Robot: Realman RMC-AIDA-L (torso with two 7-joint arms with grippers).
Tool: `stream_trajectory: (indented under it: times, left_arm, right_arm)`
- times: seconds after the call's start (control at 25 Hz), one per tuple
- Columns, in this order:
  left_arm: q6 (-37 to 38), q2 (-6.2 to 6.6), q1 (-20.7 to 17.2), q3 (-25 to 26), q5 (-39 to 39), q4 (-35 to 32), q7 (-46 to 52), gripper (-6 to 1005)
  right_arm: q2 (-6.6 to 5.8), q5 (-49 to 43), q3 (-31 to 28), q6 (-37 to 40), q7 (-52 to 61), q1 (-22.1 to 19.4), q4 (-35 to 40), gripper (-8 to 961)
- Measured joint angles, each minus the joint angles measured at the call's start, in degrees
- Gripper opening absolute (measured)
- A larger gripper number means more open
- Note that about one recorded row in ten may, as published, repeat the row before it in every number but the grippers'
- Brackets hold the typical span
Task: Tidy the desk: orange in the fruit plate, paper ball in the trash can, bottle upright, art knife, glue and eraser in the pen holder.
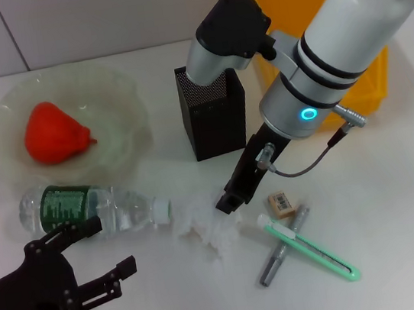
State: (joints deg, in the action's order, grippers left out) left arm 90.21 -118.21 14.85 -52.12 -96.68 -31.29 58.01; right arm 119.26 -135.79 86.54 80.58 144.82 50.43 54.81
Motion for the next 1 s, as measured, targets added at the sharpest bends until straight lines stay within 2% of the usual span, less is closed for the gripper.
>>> stream_trajectory:
  times: [0.04, 0.36, 0.52, 0.72, 1.0]
  left_arm:
    - [0.0, 0.00, 0.0, 0.0, 0.0, 0.0, 0.0, 869]
    - [-0.1, 0.03, 0.2, 0.0, 0.0, 0.0, 0.0, 869]
    - [-0.1, 0.05, 0.2, 0.0, 0.0, 0.0, 0.0, 870]
    - [-0.1, 0.08, 0.2, 0.0, 0.0, 0.0, 0.0, 864]
    - [-0.1, 0.09, 0.4, 0.0, 0.0, 0.0, 0.0, 862]
  right_arm:
    - [0.00, 0.0, -0.4, 0.2, -0.1, -0.1, 0.0, 251]
    - [-0.01, 0.2, -1.6, 0.7, -0.5, -0.8, 1.2, 262]
    - [0.07, 2.9, -2.4, 0.1, -1.8, -2.6, 3.8, 267]
    - [0.02, 3.4, -2.0, -0.4, -1.8, -3.5, 6.3, 502]
    - [0.06, 3.1, -0.3, -3.3, -1.8, -2.9, 4.2, 637]
